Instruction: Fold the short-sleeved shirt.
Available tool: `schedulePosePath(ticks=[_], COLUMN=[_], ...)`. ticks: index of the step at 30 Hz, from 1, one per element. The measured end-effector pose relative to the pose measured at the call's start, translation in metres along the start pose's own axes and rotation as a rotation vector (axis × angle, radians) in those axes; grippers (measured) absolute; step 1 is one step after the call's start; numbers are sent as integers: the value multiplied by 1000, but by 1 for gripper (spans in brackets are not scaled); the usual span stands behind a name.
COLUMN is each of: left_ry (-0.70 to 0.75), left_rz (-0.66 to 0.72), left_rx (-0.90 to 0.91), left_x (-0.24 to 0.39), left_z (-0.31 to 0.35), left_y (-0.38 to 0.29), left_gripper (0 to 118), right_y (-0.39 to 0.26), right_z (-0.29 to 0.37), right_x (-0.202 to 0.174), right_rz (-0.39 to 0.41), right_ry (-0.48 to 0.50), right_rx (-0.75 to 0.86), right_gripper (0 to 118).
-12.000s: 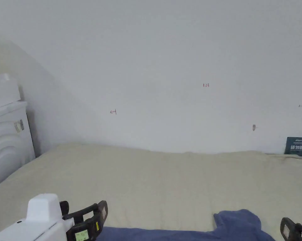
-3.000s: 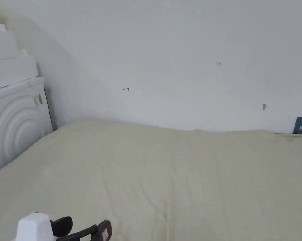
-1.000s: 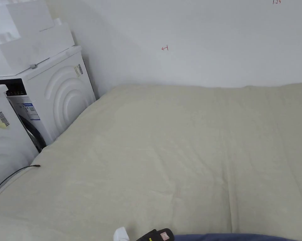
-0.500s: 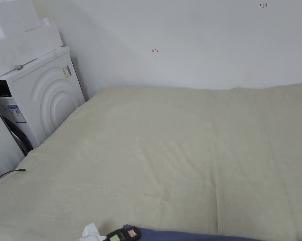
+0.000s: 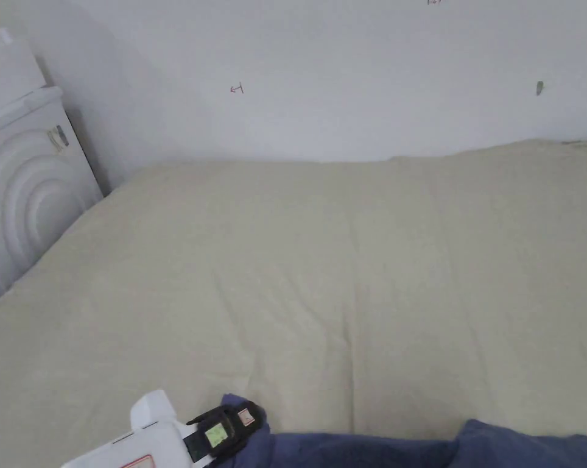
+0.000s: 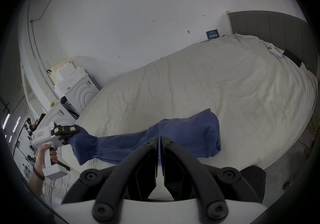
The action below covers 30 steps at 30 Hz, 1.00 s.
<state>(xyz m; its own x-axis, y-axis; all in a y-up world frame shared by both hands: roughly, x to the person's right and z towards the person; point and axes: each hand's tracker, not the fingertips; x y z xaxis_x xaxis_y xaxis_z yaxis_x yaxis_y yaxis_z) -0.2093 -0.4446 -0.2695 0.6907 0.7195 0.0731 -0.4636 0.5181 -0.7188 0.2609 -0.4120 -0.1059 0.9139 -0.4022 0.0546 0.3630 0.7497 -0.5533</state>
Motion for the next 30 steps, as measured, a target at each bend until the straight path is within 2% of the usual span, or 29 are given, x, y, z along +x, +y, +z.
schedulePosePath(ticks=[5,9,11,12,14,15,18,20,21,22,23,24,26,28,30], left_ry=[30,99,162,174,107,53,-46,-55,-34,3,1,3,94,8,-74], left_rz=[-42,-151,-192,-196,-174,-165,-241,-202,-162,-118,-121,-118,-92,-29,-47], left_rx=[-95,-218,-236,-243,-253,-247,-92,-3,29,45,20,-13,-160,-276,-292], left_x=[47,57,59,59,63,75,96,94,89,78,70,60,40,33,41], left_z=[-88,-140,-153,-158,-156,-147,-107,-85,-80,-78,-79,-87,-112,-135,-148], left_y=[-52,-81,-91,-93,-86,-81,-51,-36,-33,-36,-39,-44,-67,-92,-114], left_gripper=[12,14,28,44,71,78,83,87,84,75,53,23,18,18,17], right_y=[-8,-14,-18,-18,-21,-21,-20,-19,-20,-20,-21,-22,-24,-25,-25], right_z=[12,23,27,29,30,30,29,29,29,28,28,28,29,32,36], right_x=[16,32,39,42,49,51,53,51,50,50,51,51,50,50,51], right_rz=[-9,-30,-40,-45,-68,-78,-98,-102,-107,-114,-122,-129,-129,-117,-109], right_ry=[-45,-85,-111,-115,-125,-122,-118,-105,-99,-87,-78,-77,-83,-100,-117], right_rx=[13,12,12,11,13,11,17,20,22,19,15,17,12,8,4], right_gripper=[3,3,3,3,3,3,3,3,3,3,3,3,3,3,3])
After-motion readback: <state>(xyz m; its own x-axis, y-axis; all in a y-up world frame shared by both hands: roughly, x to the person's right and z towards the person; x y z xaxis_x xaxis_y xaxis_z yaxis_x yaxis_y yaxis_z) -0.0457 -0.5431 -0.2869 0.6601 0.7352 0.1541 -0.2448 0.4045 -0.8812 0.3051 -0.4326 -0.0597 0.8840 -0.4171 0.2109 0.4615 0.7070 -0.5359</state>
